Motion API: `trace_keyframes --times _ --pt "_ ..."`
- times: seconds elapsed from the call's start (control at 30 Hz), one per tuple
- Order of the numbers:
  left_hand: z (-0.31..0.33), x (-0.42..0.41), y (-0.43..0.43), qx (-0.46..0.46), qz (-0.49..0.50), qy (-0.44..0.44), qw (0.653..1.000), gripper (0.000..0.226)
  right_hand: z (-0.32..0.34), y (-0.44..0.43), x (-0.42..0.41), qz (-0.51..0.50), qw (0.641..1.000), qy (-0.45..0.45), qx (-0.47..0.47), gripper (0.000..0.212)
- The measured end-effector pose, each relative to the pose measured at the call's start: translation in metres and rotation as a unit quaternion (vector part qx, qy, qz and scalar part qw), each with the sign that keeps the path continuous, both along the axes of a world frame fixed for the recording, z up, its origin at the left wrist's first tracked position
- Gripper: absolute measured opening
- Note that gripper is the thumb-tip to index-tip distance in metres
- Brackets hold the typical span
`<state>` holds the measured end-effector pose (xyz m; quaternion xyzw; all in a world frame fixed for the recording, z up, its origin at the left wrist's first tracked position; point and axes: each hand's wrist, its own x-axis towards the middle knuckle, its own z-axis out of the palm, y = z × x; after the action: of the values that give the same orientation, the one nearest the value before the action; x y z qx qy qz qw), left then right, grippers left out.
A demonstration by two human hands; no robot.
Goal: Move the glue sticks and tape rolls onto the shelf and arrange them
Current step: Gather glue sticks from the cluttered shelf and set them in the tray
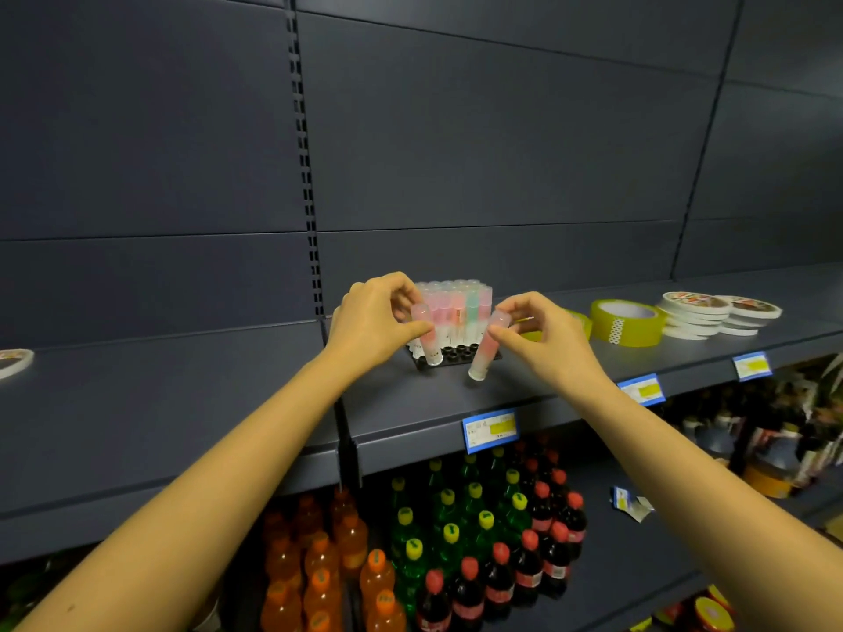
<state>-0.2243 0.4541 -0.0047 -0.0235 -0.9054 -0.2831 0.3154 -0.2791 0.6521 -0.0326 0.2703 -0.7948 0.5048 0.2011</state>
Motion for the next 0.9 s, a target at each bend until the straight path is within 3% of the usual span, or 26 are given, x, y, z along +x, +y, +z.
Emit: trace_keyframes --times 0.5,0.63,0.77,0.9 --pt "-0.012 -0.06 0.006 -0.066 0.092 0.014 0.993 0.022 0.001 -0.017 -0.073 0.076 0.997 0.016 0.006 0.017" --pt "-0.015 -0.066 0.014 -0.128 0.132 0.019 0.983 0.023 0.002 -0.018 -0.084 0.094 0.995 0.016 0.02 0.017" --pt "-0.022 -0.074 0.026 -0.267 0.174 0.023 0.947 0.029 0.006 -0.023 -0.093 0.108 0.994 0.016 0.03 0.018" --pt "-0.025 -0.077 0.033 -0.268 0.201 0.003 0.942 0.031 0.005 -0.029 -0.1 0.106 0.992 0.039 0.064 0.019"
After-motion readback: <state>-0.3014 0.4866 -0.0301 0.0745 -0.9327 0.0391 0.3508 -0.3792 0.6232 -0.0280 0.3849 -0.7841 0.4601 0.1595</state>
